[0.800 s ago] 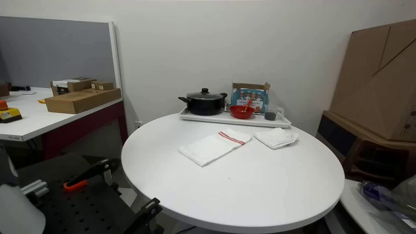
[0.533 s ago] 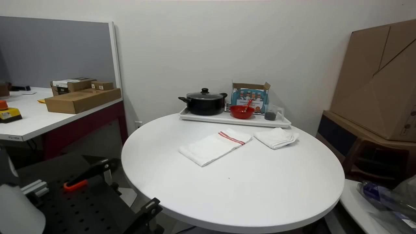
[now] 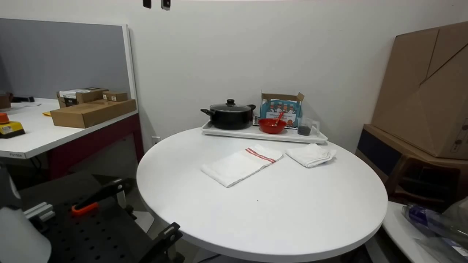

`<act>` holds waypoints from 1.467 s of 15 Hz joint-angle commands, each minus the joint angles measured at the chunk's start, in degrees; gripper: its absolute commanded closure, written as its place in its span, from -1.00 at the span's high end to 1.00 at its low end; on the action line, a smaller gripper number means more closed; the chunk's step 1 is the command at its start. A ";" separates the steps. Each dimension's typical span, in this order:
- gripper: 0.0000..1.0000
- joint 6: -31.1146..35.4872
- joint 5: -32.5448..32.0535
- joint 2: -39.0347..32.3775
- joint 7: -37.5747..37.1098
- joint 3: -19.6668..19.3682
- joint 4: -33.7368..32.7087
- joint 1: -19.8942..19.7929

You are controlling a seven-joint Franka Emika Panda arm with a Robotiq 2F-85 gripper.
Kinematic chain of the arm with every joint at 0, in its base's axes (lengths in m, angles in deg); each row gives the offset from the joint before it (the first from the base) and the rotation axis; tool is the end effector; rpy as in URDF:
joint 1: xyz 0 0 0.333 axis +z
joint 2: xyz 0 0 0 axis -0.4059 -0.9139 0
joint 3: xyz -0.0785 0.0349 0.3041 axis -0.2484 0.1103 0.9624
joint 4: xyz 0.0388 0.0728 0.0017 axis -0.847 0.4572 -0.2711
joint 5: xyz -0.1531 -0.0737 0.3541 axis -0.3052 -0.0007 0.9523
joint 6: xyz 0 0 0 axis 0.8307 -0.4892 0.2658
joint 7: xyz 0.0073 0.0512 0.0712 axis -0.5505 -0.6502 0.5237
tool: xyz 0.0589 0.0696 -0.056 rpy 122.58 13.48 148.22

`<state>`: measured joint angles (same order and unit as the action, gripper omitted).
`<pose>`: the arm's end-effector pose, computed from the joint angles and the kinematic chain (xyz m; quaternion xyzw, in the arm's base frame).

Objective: Fold the cloth in half

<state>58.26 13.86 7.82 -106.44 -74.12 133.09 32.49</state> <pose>0.4038 0.1763 0.5501 -0.9975 0.0203 -0.0117 0.0664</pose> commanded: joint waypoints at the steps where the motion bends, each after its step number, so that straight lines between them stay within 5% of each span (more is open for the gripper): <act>1: 1.00 13.16 2.47 0.30 -5.94 0.49 7.74 -1.74; 7: 1.00 39.39 3.99 -4.39 -10.89 -2.36 24.58 -6.26; 11: 1.00 53.54 11.20 -10.34 -8.89 -7.64 32.35 -7.43; 16: 1.00 63.28 26.58 -18.36 -9.77 -11.15 32.53 -5.52; 22: 1.00 72.86 52.43 -25.33 -10.87 -7.65 28.76 -0.92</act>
<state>125.34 55.36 -13.29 -116.06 -83.70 164.52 28.55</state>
